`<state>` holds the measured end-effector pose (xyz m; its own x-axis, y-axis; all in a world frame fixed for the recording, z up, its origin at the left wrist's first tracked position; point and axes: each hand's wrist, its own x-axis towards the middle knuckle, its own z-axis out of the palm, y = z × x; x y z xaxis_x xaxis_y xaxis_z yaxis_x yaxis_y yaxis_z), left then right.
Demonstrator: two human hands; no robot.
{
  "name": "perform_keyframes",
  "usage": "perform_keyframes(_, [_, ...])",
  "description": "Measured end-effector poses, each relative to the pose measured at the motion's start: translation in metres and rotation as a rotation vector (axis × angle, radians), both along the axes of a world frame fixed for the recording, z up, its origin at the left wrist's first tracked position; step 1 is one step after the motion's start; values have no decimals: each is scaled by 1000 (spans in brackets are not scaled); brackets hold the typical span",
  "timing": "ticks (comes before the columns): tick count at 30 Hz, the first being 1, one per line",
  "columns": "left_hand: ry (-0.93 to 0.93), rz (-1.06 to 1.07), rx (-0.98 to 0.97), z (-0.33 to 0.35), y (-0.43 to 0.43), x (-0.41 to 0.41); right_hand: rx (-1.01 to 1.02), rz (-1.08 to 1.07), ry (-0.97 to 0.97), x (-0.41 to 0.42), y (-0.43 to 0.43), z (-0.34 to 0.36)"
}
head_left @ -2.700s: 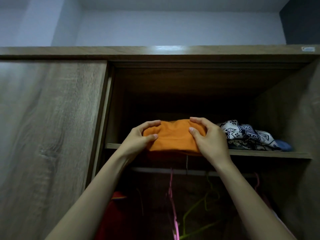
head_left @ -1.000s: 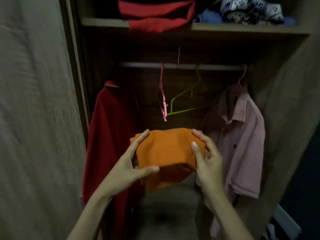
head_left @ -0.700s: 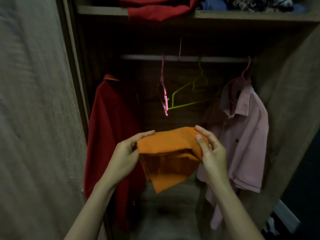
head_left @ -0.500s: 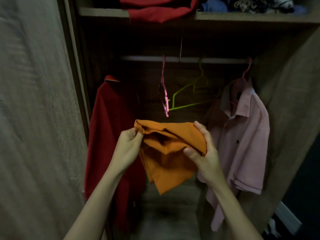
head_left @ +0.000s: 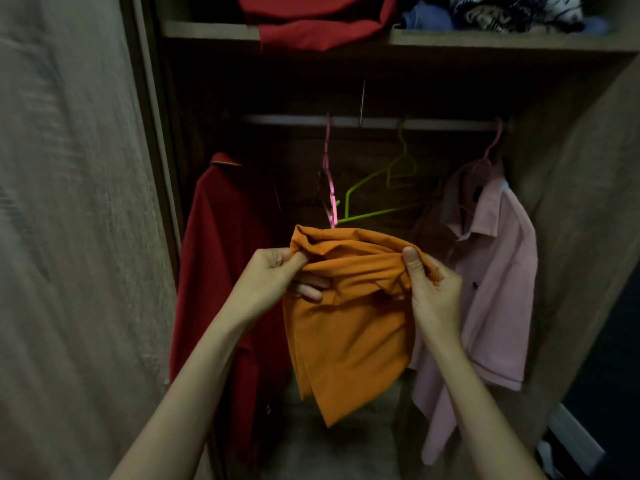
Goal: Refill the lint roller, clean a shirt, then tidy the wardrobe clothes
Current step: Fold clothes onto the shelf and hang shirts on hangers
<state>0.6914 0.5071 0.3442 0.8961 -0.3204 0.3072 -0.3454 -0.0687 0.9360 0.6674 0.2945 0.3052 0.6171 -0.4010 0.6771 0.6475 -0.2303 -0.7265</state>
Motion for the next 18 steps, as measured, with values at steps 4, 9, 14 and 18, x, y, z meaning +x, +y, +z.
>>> perform_keyframes(4, [-251,273,247,0,5,0,33,13,28,-2,3,0])
perform_keyframes(9, [-538,530,468,-2,8,5,17,44,42,-1,3,2])
perform_keyframes(14, [-203,157,-126,0,-7,1,54,42,89,1,0,1])
perform_keyframes(18, [-252,247,-167,-5,-15,7,106,91,194,-4,-3,1])
